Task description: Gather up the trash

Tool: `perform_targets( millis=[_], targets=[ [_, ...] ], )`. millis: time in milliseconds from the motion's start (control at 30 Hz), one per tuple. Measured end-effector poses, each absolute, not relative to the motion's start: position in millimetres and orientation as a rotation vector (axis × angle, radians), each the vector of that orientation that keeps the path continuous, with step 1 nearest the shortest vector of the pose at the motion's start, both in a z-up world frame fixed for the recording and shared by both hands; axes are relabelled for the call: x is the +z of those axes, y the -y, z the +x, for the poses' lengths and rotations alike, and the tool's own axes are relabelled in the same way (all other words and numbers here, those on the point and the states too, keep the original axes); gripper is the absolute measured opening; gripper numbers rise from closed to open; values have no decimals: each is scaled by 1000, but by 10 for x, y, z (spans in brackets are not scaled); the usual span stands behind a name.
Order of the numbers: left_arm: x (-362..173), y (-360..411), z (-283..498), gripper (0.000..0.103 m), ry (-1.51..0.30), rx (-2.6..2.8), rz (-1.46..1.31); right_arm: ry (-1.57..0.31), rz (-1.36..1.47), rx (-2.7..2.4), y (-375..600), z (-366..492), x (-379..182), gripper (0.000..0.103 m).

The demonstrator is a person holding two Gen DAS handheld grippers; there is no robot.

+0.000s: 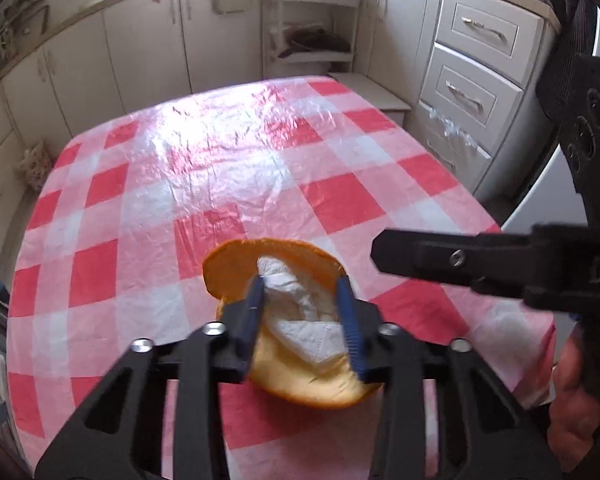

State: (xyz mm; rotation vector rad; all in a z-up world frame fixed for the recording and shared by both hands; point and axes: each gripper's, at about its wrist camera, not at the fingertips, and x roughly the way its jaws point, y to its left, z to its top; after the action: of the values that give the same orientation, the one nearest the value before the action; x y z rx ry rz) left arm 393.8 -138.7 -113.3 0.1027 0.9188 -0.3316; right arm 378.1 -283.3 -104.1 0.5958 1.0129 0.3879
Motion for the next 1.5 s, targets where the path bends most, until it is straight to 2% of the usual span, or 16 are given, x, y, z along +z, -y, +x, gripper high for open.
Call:
perform_targets(
  millis=[133, 200, 333, 467, 500, 533, 600, 733, 767, 833, 900, 1300, 1333, 1400, 1433, 1500],
  targets=[
    [-1076, 1157, 3869, 8, -923, -362, -19, -1022, 594, 386, 2848, 3791, -1048, 52],
    [-1022, 1072, 3806, 5, -912, -371, -60, -1030, 578, 390, 2813, 3798, -1059, 53],
    [-886, 888, 3635, 5, -878, -398, -139, -1044, 480, 390, 2628, 3812, -1073, 57],
    [-882, 1031, 3664, 6, -893, -412, -54, -985, 501, 333, 2682, 3813, -1013, 57],
    [-897, 1097, 3699, 18, -902, -410, -29, -974, 543, 323, 2744, 3816, -1008, 57],
    [-945, 1177, 3765, 37, -929, -396, 6, -970, 571, 318, 2789, 3816, -1014, 57],
    [-1029, 1237, 3865, 50, -950, -349, 32, -978, 599, 313, 2842, 3828, -1042, 57],
    [-1190, 1316, 4021, 51, -969, -335, 74, -1000, 584, 315, 2851, 3851, -1091, 57],
    [-1203, 1327, 4033, 50, -967, -342, 78, -1003, 580, 317, 2850, 3866, -1098, 57],
    [-1217, 1332, 4041, 28, -969, -369, 76, -1005, 580, 324, 2844, 3888, -1093, 57],
    [-1190, 1311, 4005, 17, -953, -376, 68, -1007, 577, 335, 2817, 3917, -1084, 57],
    [-743, 545, 3336, 10, -863, -415, -177, -1023, 315, 355, 2246, 4026, -1116, 57],
    [-739, 497, 3269, 10, -865, -415, -188, -1011, 275, 347, 2186, 4031, -1118, 54],
    [-746, 395, 3087, 10, -871, -414, -210, -984, 192, 331, 2056, 4037, -1134, 39],
    [-756, 369, 3008, 10, -876, -411, -210, -982, 169, 339, 2008, 4036, -1151, 22],
    [-785, 313, 2819, 10, -887, -414, -225, -986, 157, 349, 1969, 4009, -1149, 9]
  ],
)
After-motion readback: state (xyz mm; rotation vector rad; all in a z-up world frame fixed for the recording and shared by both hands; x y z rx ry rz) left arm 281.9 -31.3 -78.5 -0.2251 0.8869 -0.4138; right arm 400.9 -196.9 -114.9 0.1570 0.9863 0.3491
